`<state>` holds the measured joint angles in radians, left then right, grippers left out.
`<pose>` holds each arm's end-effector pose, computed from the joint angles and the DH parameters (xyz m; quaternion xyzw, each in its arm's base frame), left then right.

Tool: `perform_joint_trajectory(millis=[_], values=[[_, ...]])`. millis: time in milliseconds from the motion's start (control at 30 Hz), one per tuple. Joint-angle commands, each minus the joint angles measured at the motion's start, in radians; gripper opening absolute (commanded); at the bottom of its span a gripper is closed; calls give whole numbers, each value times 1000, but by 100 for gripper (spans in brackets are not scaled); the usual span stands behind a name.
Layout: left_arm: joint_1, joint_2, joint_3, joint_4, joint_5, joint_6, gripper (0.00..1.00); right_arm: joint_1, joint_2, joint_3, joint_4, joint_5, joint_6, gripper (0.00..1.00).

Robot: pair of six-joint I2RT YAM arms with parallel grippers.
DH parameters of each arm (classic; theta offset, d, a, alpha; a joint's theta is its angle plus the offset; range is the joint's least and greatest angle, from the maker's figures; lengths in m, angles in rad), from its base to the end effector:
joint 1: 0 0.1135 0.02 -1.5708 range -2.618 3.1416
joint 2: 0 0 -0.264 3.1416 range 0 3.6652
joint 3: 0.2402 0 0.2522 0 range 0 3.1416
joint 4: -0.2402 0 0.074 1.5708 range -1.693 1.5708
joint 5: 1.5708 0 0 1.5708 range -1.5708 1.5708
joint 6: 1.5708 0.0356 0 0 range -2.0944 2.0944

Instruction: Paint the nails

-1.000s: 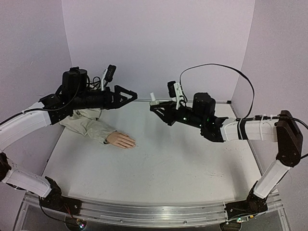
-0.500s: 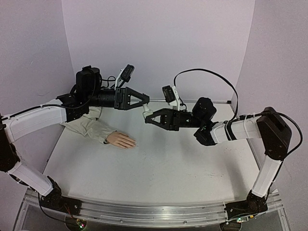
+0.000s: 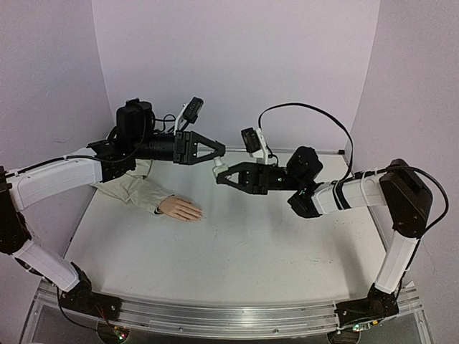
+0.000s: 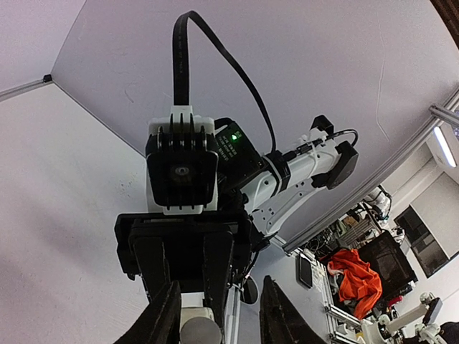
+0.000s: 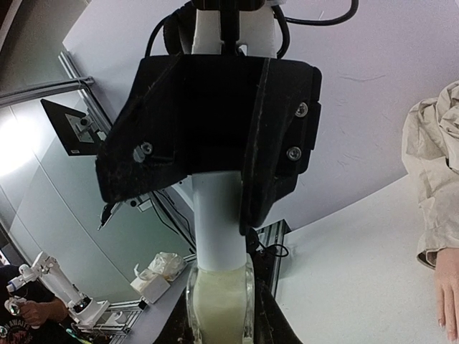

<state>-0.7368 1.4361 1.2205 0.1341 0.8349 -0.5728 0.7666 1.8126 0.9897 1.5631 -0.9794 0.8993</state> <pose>0.2298 -0.2441 0.3733 0.3289 0.6474 -0.6138 0.3098 0.2410 0.2732 0.2943 -0.4058 0.3838 0.7251 0.4028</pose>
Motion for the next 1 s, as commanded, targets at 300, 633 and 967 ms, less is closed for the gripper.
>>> perform_joint_trajectory(millis=[300,633,967], values=[[-14,3,62,-25,-1,80,15,-12,-48,12,182,100,-13,0],[-19,12,145,-303,-334,166,0,8,-190,42,-459,646,-514,0],[-27,104,340,-582,-727,28,0,234,-72,225,-678,1588,-952,0]])
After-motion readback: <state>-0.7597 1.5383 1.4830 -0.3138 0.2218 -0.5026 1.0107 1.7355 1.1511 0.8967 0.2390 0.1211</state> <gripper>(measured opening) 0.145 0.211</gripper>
